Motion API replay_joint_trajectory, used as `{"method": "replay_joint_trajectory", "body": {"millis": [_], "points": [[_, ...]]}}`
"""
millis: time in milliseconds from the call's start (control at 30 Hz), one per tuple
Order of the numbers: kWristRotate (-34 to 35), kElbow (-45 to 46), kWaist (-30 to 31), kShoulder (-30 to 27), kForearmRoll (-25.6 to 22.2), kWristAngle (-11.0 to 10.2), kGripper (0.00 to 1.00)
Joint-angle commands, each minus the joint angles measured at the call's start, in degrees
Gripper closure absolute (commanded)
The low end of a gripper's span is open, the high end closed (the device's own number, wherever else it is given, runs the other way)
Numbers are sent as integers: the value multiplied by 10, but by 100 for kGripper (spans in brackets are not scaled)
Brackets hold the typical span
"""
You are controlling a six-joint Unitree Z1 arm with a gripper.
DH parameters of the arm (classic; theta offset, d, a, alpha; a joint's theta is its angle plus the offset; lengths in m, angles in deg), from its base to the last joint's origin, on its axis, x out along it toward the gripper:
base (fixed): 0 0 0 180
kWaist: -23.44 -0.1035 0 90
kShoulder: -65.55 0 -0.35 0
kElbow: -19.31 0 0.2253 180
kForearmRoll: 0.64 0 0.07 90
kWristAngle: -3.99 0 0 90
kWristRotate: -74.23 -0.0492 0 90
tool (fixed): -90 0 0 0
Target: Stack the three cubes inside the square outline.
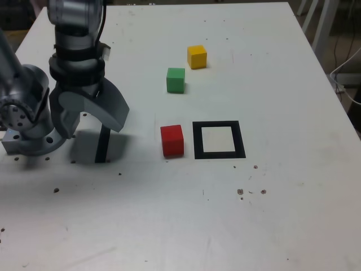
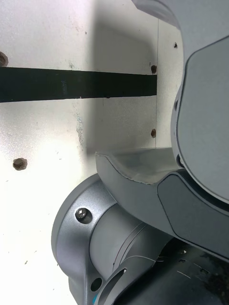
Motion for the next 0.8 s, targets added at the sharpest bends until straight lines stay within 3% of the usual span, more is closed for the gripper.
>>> {"method": "replay_joint_trajectory", "body": {"millis": [0,767], "points": [[-1,1,1,1,1,0,0],[0,-8,1,5,6,-1,0]]}}
